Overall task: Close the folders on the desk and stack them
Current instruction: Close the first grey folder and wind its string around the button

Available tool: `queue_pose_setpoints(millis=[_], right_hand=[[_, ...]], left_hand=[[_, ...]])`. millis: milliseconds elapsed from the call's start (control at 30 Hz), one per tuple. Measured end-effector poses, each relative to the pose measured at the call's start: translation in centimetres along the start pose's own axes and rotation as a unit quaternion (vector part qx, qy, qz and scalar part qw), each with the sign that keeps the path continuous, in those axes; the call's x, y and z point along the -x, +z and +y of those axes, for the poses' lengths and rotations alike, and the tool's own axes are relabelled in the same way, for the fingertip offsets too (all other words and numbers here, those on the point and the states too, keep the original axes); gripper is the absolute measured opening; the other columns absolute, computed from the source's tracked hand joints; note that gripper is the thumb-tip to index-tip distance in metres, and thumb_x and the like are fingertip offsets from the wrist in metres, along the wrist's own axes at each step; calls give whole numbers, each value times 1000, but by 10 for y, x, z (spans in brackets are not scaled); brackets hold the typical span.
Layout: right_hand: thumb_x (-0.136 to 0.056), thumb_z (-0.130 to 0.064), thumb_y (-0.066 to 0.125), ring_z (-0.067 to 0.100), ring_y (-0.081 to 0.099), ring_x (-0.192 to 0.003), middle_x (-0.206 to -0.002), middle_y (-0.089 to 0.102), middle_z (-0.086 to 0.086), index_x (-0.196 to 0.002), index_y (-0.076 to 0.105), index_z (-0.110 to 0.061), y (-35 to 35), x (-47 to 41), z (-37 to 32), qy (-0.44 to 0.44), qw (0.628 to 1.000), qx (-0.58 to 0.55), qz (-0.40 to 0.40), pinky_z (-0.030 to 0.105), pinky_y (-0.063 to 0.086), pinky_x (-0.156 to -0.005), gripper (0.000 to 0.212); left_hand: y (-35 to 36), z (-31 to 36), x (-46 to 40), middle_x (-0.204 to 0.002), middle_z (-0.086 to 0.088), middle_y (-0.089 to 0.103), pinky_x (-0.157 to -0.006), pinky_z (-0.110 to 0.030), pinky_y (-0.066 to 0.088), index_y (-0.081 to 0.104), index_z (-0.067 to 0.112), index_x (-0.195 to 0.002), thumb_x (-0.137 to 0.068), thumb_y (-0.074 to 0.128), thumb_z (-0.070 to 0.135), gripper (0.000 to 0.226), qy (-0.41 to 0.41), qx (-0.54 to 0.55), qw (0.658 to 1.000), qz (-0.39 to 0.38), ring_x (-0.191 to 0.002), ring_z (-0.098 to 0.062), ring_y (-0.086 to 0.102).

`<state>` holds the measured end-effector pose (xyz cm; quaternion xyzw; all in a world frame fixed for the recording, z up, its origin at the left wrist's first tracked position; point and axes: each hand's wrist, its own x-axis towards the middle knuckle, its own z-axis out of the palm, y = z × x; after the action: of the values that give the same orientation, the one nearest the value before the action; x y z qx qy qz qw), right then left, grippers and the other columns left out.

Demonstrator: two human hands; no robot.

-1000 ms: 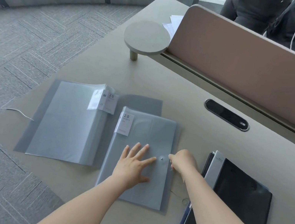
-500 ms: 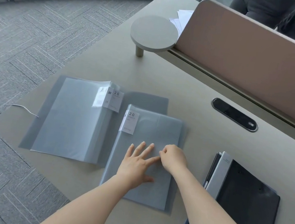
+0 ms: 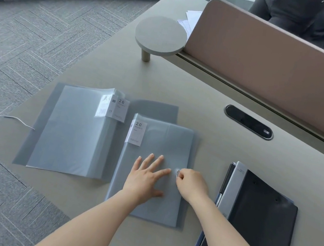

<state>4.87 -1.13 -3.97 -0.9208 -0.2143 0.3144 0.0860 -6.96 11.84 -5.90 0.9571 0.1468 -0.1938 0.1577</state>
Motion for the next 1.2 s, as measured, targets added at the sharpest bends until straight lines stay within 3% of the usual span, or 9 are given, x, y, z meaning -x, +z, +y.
queue_pose_setpoints(millis=[233, 400, 633, 767, 833, 933, 1033, 1133, 1200], right_hand=[[-92, -23, 49, 30, 64, -92, -102, 72, 9, -91, 67, -16, -16, -20, 17, 66, 998, -7, 5, 28, 43, -69, 20], [-95, -25, 46, 32, 63, -101, -109, 70, 12, -100, 65, -12, -21, -36, 8, 67, 997, -21, 20, 30, 40, -70, 23], [-92, -30, 52, 30, 63, -86, -92, 72, 8, -81, 55, -19, -11, -37, -2, 42, 996, -69, 48, 31, 41, -65, 16], [-93, -38, 53, 30, 62, -87, -93, 67, 3, -101, 56, -17, -9, -25, 6, 76, 980, -157, 97, 33, 43, -68, 22], [-97, -33, 45, 31, 62, -95, -104, 67, 4, -111, 58, -17, -9, -19, 11, 106, 974, -160, 123, 33, 42, -71, 25], [-95, -20, 39, 28, 56, -84, -103, 69, 7, -102, 64, -16, -5, -9, 15, 127, 973, -146, 125, 32, 43, -68, 26], [-92, -16, 40, 27, 55, -82, -99, 70, 7, -96, 68, -15, 0, 1, 12, 144, 971, -156, 111, 30, 40, -67, 29], [-89, -10, 43, 31, 52, -76, -76, 64, 8, -73, 64, -12, -2, 6, 7, 144, 968, -182, 97, 30, 36, -62, 27], [-86, -7, 45, 30, 42, -67, -57, 45, 4, -56, 44, -15, -6, 8, 4, 148, 966, -195, 83, 33, 29, -53, 31]], left_hand=[[0, 0, 1, -167, 9, -1, -123, -48, -3, 24, 50, -149, -84, 61, 61, 76, 1, 0, 1000, 2, -154, -24, -6], [-2, 0, 1, -167, 8, -2, -123, -49, -2, 23, 49, -149, -84, 60, 61, 76, 2, -3, 1000, -2, -154, -24, -6], [-1, -2, 2, -167, 7, -2, -123, -49, -2, 22, 49, -150, -85, 58, 62, 75, 7, -9, 1000, -7, -154, -25, -6], [-6, -5, 2, -167, 6, -1, -123, -47, -1, 25, 46, -150, -88, 58, 57, 72, 4, -9, 1000, -7, -154, -25, -4], [-12, -8, 3, -167, 3, 4, -123, -44, 1, 31, 41, -149, -89, 60, 50, 67, -35, 9, 999, 23, -154, -26, 0], [-23, -18, 6, -166, -4, 11, -122, -42, 8, 32, 29, -150, -90, 60, 42, 68, -138, 49, 985, 87, -153, -27, 5], [-33, -33, 12, -161, -9, 22, -115, -41, 28, 28, 20, -152, -89, 63, 41, 75, -239, 91, 959, 121, -147, -30, 21], [-39, -44, 14, -145, -13, 40, -100, -43, 41, 34, 15, -148, -88, 64, 40, 72, -325, 172, 922, 123, -130, -33, 38], [-40, -47, 14, -139, -16, 47, -99, -45, 41, 38, 12, -146, -90, 62, 39, 66, -350, 208, 906, 117, -127, -35, 40]])
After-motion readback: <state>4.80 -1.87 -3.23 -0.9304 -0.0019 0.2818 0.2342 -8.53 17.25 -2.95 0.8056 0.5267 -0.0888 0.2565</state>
